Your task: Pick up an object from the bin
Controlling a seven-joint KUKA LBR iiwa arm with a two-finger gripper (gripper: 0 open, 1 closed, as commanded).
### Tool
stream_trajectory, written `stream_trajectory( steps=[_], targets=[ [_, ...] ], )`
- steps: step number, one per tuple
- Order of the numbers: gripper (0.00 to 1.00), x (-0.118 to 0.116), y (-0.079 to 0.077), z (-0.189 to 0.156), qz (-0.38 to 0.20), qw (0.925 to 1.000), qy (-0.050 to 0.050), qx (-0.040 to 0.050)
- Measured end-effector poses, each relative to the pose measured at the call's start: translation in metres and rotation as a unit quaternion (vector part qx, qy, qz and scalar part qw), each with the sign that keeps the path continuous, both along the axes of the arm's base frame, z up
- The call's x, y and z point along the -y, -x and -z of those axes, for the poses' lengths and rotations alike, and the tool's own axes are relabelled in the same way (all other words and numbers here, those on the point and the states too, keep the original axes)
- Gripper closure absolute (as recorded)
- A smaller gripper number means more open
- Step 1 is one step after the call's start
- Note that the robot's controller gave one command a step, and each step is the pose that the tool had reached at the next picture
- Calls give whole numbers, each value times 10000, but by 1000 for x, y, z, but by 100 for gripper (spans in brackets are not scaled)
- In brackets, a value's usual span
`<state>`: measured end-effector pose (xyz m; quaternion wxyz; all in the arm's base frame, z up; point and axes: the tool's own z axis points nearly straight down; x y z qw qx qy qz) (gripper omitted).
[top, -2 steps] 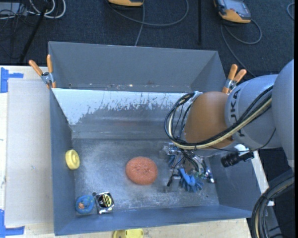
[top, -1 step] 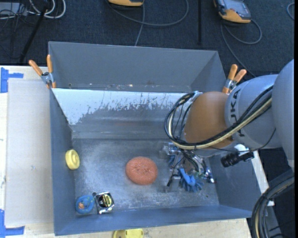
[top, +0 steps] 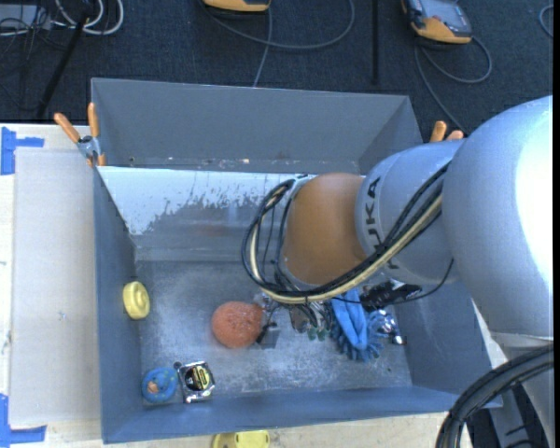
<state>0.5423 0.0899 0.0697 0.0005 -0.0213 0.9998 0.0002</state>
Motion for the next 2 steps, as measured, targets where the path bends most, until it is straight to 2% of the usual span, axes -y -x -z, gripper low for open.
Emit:
stream_trajectory(
  steps=[1,2],
  targets=[
    [100,0,0,0,-3,10000,1,0],
    [100,-12,-10,-157,-52,10000,-2,16]
  ],
)
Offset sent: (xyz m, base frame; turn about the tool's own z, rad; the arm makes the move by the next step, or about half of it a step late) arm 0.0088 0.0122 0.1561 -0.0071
